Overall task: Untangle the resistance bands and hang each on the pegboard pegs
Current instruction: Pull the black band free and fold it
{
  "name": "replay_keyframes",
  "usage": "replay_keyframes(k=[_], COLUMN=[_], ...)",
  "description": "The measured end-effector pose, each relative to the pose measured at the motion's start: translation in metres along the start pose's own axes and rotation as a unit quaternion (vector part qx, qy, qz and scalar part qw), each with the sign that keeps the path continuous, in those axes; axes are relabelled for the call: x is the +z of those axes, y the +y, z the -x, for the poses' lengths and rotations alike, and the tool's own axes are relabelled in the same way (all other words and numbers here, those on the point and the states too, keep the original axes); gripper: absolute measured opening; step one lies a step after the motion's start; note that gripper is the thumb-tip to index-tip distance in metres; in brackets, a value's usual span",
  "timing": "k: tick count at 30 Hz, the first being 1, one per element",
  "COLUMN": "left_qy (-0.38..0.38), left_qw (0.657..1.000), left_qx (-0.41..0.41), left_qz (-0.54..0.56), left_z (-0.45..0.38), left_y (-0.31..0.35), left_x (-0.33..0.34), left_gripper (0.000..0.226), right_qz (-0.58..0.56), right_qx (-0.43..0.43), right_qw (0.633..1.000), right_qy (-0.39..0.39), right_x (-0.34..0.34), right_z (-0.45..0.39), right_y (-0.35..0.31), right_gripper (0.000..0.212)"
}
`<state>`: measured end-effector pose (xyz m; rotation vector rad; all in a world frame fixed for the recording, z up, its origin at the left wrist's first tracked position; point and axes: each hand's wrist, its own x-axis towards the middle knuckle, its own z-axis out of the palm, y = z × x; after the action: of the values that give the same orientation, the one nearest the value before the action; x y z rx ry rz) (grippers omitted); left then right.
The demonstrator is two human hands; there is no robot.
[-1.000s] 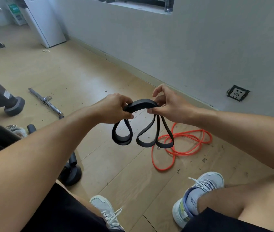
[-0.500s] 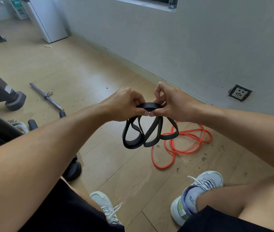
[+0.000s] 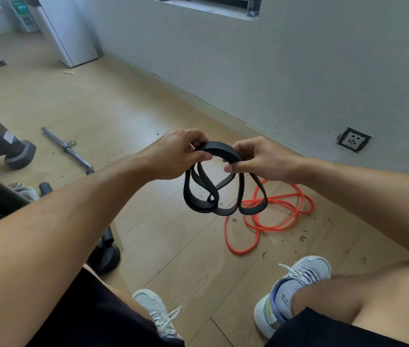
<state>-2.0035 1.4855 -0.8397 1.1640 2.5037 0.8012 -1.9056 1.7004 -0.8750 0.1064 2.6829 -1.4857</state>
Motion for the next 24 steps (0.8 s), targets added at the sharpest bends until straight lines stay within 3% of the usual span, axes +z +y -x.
replay_keyframes(k=[14, 19, 24], left_qy=[-0.004, -0.037, -0.019], left_qw=[0.999, 0.999, 1.0], left_qx=[-0.014, -0.016, -0.008], left_qz=[0.03, 0.012, -0.01], left_z=[-0.001, -0.001, -0.001], left_y=[-0.001, -0.001, 0.004], left_x=[0.001, 0.007, 0.013], left_gripper=[0.008, 0.021, 0.028], right_qz=[-0.004, 0.001, 0.019], right_qx=[-0.017, -0.024, -0.038], right_qw=[1.0, 1.0, 0.999], right_qy=[0.015, 0.011, -0.002], right_x=[0.005, 0.005, 0.009], right_z=[-0.004, -0.004, -0.005], right_y=[0.007, 0.006, 0.0], right_gripper=[0.014, 0.017, 0.013])
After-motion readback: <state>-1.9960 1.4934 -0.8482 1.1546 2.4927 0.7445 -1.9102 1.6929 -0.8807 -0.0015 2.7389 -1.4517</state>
